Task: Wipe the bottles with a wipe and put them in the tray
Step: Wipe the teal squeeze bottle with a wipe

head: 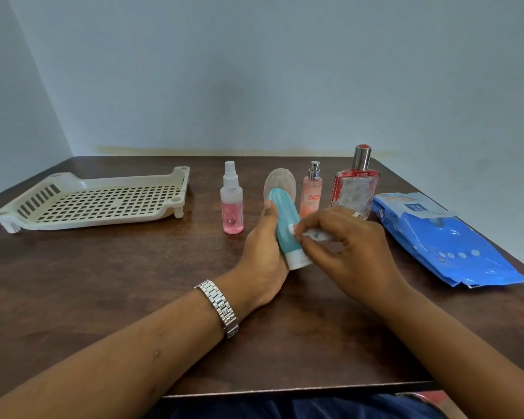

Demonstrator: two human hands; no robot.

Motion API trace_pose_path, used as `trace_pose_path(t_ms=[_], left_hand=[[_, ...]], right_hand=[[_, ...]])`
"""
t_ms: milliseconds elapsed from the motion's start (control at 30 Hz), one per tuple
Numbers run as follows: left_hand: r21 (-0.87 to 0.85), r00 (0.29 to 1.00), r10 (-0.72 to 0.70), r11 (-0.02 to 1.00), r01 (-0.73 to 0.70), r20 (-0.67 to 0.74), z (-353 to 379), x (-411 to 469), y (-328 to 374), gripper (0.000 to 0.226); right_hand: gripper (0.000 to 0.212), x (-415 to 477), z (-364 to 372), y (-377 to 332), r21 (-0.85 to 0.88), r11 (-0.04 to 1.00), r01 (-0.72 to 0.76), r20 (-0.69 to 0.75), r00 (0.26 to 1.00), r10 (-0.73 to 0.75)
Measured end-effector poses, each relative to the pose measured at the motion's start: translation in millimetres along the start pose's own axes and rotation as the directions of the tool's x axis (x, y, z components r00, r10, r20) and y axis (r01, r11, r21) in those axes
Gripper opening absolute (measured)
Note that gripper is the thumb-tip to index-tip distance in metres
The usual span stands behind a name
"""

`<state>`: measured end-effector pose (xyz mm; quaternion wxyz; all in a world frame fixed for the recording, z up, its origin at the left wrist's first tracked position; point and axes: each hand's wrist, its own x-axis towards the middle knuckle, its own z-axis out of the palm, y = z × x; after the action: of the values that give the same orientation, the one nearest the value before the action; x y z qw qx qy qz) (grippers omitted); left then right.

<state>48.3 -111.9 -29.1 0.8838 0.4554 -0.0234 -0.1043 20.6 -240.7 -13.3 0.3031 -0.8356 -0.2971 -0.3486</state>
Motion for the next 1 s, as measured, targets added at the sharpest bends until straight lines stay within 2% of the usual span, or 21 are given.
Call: trace_pose_path(t_ms=[200, 300, 400, 567, 733, 900, 1000], left_hand=[[0.024, 1.0, -0.02, 1.0, 0.02, 0.004, -2.6, -2.2, 0.5, 0.061], [0.024, 1.0, -0.006, 1.0, 0.005, 0.01, -1.7, -1.8, -0.1, 0.056], [0.025, 1.0, 0.006, 1.0, -0.006, 0.013, -1.6, -1.7, 0.0, 0.057], [0.057, 0.999, -0.009, 0.998, 0.007, 0.034, -1.8, -4.1, 0.3, 0.054], [0.064, 1.0, 0.012, 0.998, -0.013, 0.02, -0.3, -4.0, 1.5, 0.056], [0.07, 0.999, -0.012, 0.997, 0.009, 0.042, -0.8, -7.1, 1.6, 0.055], [0.07, 0.999, -0.002, 0.998, 0.0, 0.037, 1.6, -7.3, 1.6, 0.054]], right_hand=[[0.009, -2.1, 4.6, -5.7, -0.036, 0.991, 0.132, 0.051, 0.99, -0.13], [0.007, -2.4, 0.1, -1.6, -0.016, 0.994, 0.105, 0.047, 0.993, -0.105], [0.005, 2.7, 1.9, -1.4, -0.073, 0.993, 0.096, 0.025, 0.995, -0.094], [0.011, -4.1, 1.7, -2.6, 0.01, 0.986, 0.164, 0.135, 0.977, -0.164], [0.01, 1.4, -0.6, 0.9, -0.041, 0.996, 0.076, 0.061, 0.995, -0.074], [0.009, -3.6, 0.2, -3.0, 0.0, 0.981, 0.195, 0.167, 0.967, -0.192], [0.011, -4.0, -4.0, 0.0, -0.001, 0.988, 0.152, 0.141, 0.979, -0.151]])
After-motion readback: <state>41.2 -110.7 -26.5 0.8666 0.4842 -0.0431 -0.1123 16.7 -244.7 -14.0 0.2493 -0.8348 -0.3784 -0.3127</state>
